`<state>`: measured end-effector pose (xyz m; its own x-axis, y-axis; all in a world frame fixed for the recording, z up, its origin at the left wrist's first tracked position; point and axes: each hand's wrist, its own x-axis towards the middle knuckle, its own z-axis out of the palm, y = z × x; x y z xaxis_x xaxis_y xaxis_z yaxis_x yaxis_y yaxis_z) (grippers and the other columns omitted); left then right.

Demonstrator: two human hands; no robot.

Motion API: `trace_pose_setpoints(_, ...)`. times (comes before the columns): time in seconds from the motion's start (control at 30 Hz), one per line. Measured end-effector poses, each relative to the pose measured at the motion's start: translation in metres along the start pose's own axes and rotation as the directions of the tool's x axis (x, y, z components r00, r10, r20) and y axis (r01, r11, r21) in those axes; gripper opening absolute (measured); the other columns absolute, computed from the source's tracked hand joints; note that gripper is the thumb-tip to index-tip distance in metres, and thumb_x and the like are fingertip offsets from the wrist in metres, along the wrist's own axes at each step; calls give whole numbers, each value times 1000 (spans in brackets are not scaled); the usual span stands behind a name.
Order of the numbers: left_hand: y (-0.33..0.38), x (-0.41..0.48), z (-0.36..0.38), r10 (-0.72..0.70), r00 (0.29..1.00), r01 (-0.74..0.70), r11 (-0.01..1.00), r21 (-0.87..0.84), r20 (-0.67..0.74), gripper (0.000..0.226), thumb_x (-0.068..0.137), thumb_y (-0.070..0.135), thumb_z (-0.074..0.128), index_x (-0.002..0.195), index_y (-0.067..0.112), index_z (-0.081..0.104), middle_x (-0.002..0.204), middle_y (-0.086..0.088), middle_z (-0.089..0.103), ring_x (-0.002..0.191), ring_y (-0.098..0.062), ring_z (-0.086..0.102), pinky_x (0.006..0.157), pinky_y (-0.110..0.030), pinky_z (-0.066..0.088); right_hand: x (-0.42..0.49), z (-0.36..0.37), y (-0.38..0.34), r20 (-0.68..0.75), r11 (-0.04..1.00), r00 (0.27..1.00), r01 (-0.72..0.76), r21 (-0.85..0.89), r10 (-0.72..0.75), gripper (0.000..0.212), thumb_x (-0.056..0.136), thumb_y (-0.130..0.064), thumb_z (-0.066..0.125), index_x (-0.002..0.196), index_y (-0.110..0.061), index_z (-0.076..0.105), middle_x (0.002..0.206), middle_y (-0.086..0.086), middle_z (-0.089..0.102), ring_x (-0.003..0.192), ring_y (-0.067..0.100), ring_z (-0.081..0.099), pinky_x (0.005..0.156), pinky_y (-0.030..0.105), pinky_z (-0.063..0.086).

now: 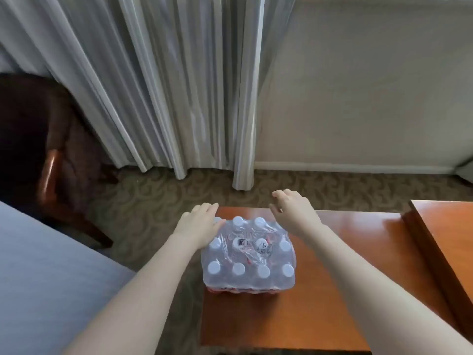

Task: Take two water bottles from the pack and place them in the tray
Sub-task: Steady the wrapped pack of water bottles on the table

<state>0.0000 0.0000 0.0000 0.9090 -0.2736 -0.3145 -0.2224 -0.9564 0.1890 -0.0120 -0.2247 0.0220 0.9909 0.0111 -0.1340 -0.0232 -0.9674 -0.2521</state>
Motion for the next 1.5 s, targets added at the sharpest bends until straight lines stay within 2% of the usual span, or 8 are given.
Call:
trace_pose_setpoints(0.27,-1,-16,103,-12,999,15,997,-76,45,69,98,51,25,153,17,3,163,1,-7,149,-14,-3,120,-35,11,-32,85,6,50,992,993,100,80,-104,39,84,-6,46,122,-10,53,119,11,60,112,33,48,87,39,39)
trace_pose_setpoints(0.5,-6,-20,135,-6,999,4,997,-72,-38,73,96,56,17,148,19,-18,147,8,-39,146,-12,-21,120,-32,-1,-22,115,-22,119,974,974,173,145,-191,57,77,2,48,132,-14,44,129,8,54,121,29,43,98,37,32)
trace_pose_setpoints(0.8,-9,-19,143,12,997,-19,996,-83,-81,75,95,57,19,150,19,-15,148,8,-38,143,-11,-24,120,-31,-3,-34,78,10,-178,930,965,238,281,-193,17,62,7,55,64,-10,57,67,-6,51,72,22,48,64,35,38)
trace_pose_setpoints(0.93,-9,-20,142,12,997,-20,995,-100,-81,75,94,58,17,149,21,-18,146,11,-41,139,-7,-29,117,-30,-7,-74,75,66,-186,973,958,228,25,-220,27,59,12,65,61,-12,52,61,-2,51,68,22,46,62,29,31)
trace_pose_setpoints(1.03,-8,-21,141,11,997,-19,994,-105,-76,74,94,57,17,147,22,-21,147,10,-40,140,-8,-29,119,-31,-6,-98,101,77,-142,929,926,323,-180,-350,32,55,18,68,60,-10,53,61,6,55,65,30,55,59,32,42)
trace_pose_setpoints(1.27,-8,-22,140,14,998,-23,992,-122,-69,74,94,57,16,148,23,-20,148,10,-39,144,-11,-25,117,-30,-8,-110,120,69,-165,994,981,108,37,-100,25,55,16,58,67,-6,51,73,9,58,78,35,58,64,39,48)
trace_pose_setpoints(1.37,-8,-22,139,13,997,-23,991,-130,-77,74,94,57,17,149,22,-18,148,10,-39,144,-12,-25,118,-31,-6,-97,104,50,-366,976,923,-42,213,119,10,69,3,48,72,-3,54,76,11,57,78,32,51,68,36,41)
trace_pose_setpoints(1.5,-7,-22,141,13,997,-23,991,-132,-78,74,94,58,17,149,23,-18,149,12,-38,143,-10,-27,117,-31,-6,-49,95,-4,-404,966,898,237,103,-177,13,79,-8,47,87,-5,57,79,11,57,79,30,50,70,36,41)
